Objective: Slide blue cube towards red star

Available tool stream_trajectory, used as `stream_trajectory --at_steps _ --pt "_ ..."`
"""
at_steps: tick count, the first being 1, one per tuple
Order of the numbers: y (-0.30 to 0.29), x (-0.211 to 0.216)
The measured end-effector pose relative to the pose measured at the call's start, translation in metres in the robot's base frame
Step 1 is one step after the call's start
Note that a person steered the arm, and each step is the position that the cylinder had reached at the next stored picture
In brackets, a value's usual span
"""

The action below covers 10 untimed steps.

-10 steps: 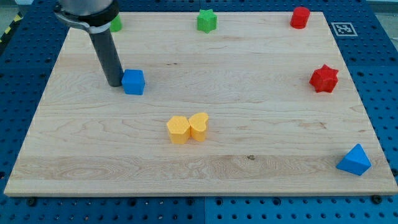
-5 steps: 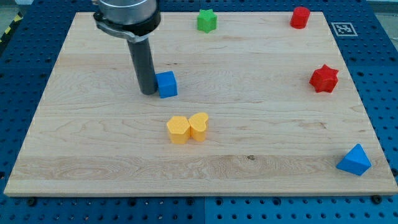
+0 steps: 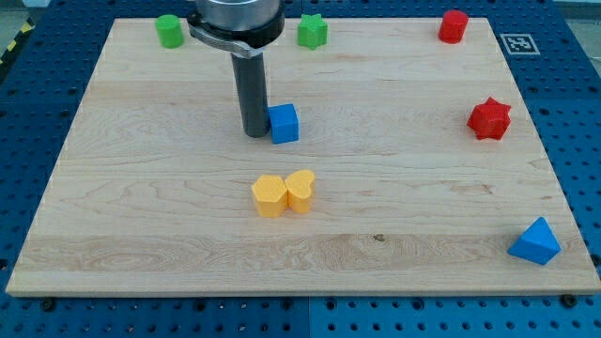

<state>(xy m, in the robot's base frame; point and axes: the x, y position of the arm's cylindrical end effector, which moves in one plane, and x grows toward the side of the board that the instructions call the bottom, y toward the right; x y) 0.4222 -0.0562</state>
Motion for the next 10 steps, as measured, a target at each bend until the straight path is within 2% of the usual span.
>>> stream_trajectory --at_steps 3,5,7,8,9,10 --pt "0.028 0.0" --pt "0.088 -0.005" --pt "0.173 -0.035" --pt "0.195 -0.038" --pt "0.187 -0.035" --pt "0.178 -0.008"
